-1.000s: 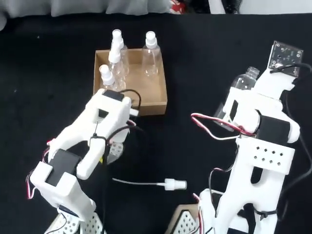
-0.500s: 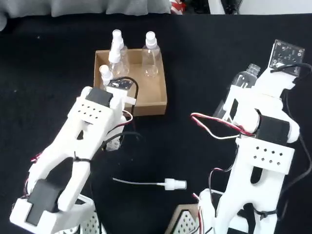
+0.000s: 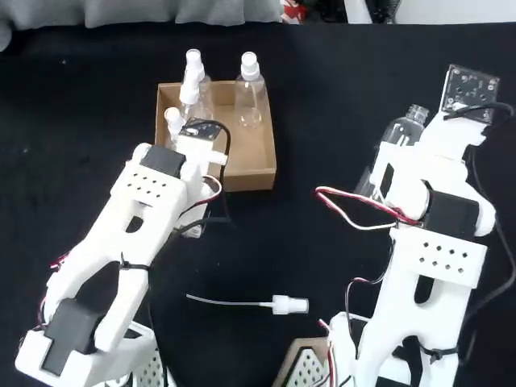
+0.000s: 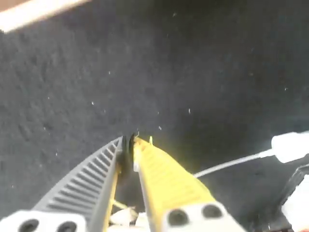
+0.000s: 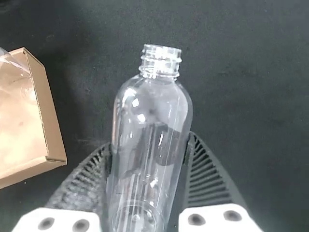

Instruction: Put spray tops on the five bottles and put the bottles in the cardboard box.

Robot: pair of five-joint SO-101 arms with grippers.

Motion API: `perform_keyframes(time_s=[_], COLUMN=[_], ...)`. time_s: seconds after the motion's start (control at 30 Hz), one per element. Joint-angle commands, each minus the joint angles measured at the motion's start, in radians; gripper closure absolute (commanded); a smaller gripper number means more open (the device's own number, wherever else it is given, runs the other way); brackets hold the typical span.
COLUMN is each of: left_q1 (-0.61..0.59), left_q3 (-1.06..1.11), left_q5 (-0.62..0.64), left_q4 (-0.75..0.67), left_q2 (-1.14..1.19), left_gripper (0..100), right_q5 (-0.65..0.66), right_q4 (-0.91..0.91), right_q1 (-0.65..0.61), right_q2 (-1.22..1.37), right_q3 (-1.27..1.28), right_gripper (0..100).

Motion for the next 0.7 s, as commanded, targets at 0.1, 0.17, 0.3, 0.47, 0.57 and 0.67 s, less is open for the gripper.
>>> perform_keyframes(time_s=[0.1,0.17,0.3,0.47,0.57,0.67], left_q1=[0.024,0.025,0.054,0.116,0.151,0.179], left_q3=[-0.064,-0.081,-0.147,-0.211,-0.225,-0.259], left_q5=[-0.011,-0.011,-0.011,-0.009,-0.009,-0.009], left_q4=[-0.06,-0.061,-0.054,-0.055,-0.061,-0.061], left_q2=[-0.048,-0.048,-0.048,-0.048,-0.048,-0.048], left_gripper=[97,97,97,97,97,97], right_q5=[0.005,0.003,0.005,0.003,0.003,0.002], right_q4=[-0.083,-0.11,-0.206,-0.29,-0.293,-0.301], right_q1=[0.146,0.172,0.181,0.186,0.199,0.242], right_q2=[-0.036,-0.036,-0.036,-0.036,-0.036,-0.036], right_q3=[0.002,0.018,0.087,0.142,0.143,0.14], right_gripper=[97.7,97.7,97.7,97.6,97.5,97.5])
